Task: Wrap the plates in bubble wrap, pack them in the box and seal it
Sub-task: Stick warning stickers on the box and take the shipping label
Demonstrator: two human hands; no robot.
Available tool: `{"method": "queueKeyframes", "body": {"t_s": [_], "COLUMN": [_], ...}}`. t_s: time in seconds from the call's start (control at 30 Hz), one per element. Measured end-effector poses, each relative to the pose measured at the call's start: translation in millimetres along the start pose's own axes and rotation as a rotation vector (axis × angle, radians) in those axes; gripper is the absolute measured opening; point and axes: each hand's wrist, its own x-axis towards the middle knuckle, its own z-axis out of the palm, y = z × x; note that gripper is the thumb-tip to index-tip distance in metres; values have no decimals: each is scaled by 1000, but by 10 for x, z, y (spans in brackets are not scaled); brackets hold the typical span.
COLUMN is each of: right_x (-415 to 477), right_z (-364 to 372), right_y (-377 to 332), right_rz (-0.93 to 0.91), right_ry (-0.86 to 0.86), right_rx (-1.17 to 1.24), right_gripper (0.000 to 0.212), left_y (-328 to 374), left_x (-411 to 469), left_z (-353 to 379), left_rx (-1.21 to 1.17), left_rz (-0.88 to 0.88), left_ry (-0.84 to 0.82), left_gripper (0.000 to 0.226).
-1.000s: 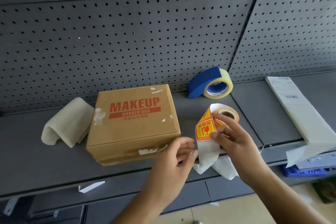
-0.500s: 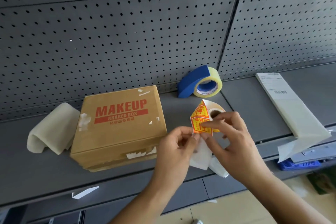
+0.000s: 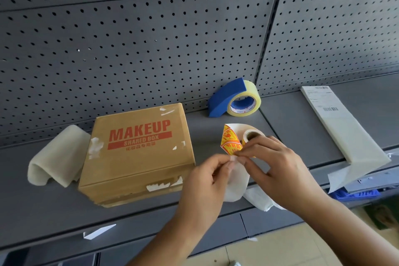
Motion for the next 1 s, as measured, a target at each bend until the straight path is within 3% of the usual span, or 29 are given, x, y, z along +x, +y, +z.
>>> {"method": "queueKeyframes", "body": {"t_s": [0.27,0.47,0.63,0.7,0.87,1.0], "right_x": [206,367,312,254,132,92], "right_z": [-144,-316,-317,-258,-79,31], "right_y": [153,209,-23,-167,-498,-585], "right_rz": [204,340,147,34,-145,-186], "right_ry": [50,253,351,372,351,248], "right_rx": [149,218,126,62,33,56], "right_gripper": [10,15,9,12,16,16], "left_y": [10,6,116,200,440,475], "left_x": [-38,-47,-131,-149,-152,-169], "left_z": [-63,-102,-159,-200,-365,-522], "left_rx": [77,144,100,-31,-621,-697], "left_rz": [-29,-62,-45,-70,-232,-267], "left_ry": [-36,-66,18,47,22,52], "left_gripper": [14,13,31,33,41,43]}}
